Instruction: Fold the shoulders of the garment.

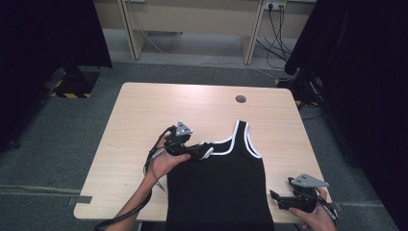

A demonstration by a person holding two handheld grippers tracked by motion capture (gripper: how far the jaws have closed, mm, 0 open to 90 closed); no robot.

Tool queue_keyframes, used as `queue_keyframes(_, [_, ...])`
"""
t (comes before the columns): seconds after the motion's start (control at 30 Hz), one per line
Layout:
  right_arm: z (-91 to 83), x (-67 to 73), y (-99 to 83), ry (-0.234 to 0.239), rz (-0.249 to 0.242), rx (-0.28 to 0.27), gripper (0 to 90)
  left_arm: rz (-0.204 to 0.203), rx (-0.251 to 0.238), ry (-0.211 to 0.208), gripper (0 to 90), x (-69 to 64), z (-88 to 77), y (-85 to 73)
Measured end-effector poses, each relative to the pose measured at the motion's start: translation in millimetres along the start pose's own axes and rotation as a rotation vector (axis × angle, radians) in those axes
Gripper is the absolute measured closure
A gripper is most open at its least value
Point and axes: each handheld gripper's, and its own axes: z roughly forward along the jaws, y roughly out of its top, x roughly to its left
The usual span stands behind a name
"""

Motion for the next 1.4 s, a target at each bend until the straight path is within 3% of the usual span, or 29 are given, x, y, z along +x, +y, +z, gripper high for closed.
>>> queue_keyframes(0.1, [0.0,-0.2,-0.1,0.002,-0.001,-0.001,11.6,-0.016,0.029,-0.012,32.2,3.9,22.7,4.5])
queue_keyframes(0.13, [0.0,-0.2,-0.1,0.002,-0.001,-0.001,11.7,-0.034,0.044,-0.039,29.9,4.8,37.0,5.9])
queue_keyframes(0.23, [-0.1,-0.3,-0.1,0.003,-0.002,-0.001,11.7,-0.067,0.071,-0.071,25.6,7.1,49.8,4.8])
queue_keyframes(0.27, [-0.1,-0.3,-0.1,0.003,-0.002,-0.001,11.6,-0.072,0.083,-0.075,28.9,8.1,54.2,3.2])
queue_keyframes(0.3, [-0.2,-0.4,-0.3,0.004,-0.003,-0.001,11.7,-0.055,0.087,-0.083,48.8,10.2,57.3,-0.2])
queue_keyframes(0.37, [-0.3,-0.3,-0.4,0.005,-0.002,-0.001,11.7,-0.05,0.063,-0.101,67.6,10.3,52.7,-2.4])
queue_keyframes(0.4, [-0.3,-0.3,-0.4,0.005,-0.002,-0.001,11.7,-0.05,0.063,-0.101,73.1,10.3,52.7,-2.4])
queue_keyframes(0.43, [-0.4,-0.3,-0.4,0.005,-0.002,0.0,11.6,-0.04,0.048,-0.099,73.1,9.6,47.9,-2.9])
queue_keyframes(0.47, [-0.4,-0.4,-0.5,0.006,-0.003,-0.001,11.7,-0.029,0.003,-0.102,79.2,7.8,34.6,-3.4])
queue_keyframes(0.57, [-0.4,-0.3,-0.5,0.005,-0.002,-0.001,11.6,-0.02,-0.056,-0.12,82.1,2.9,10.8,-5.6])
queue_keyframes(0.6, [-0.4,-0.3,-0.5,0.005,-0.002,-0.001,11.7,-0.02,-0.056,-0.12,82.3,2.9,10.8,-5.6])
queue_keyframes(0.7, [-0.3,-0.3,-0.7,0.004,-0.004,-0.004,11.7,0.01,-0.101,-0.129,82.3,-7.7,-14.6,-16.1])
queue_keyframes(0.73, [-0.5,-0.2,-1.2,0.004,-0.003,-0.006,11.7,0.052,-0.107,-0.124,82.2,-16.7,-31.3,-29.8])
queue_keyframes(0.77, [-0.4,-0.2,-1.2,0.004,-0.003,-0.007,11.6,0.052,-0.107,-0.124,82.1,-16.7,-31.3,-29.8])
queue_keyframes(0.87, [-0.4,0.0,-1.0,0.003,-0.002,-0.005,11.7,0.086,-0.091,-0.114,81.8,-26.9,-49.9,-57.2])
queue_keyframes(0.97, [-0.3,0.2,-1.0,0.002,0.0,-0.005,11.7,0.087,-0.044,-0.127,78.5,-37.0,-58.1,-92.0])
queue_keyframes(1.03, [-0.2,0.3,-0.6,0.002,0.0,-0.003,11.6,0.091,-0.024,-0.113,72.0,-39.4,-56.2,-100.2])
queue_keyframes(1.2, [-0.1,0.4,-0.6,0.002,0.001,-0.003,11.7,0.097,-0.041,-0.088,49.2,-41.8,-55.9,-94.8])
queue_keyframes(1.33, [-0.2,0.2,-0.4,0.002,-0.001,-0.002,11.6,0.085,-0.126,-0.047,38.5,-42.4,-58.5,-64.7])
queue_keyframes(1.4, [-0.2,0.2,-0.4,0.002,-0.001,-0.002,11.6,0.08,-0.128,-0.054,35.9,-44.8,-51.9,-55.3])
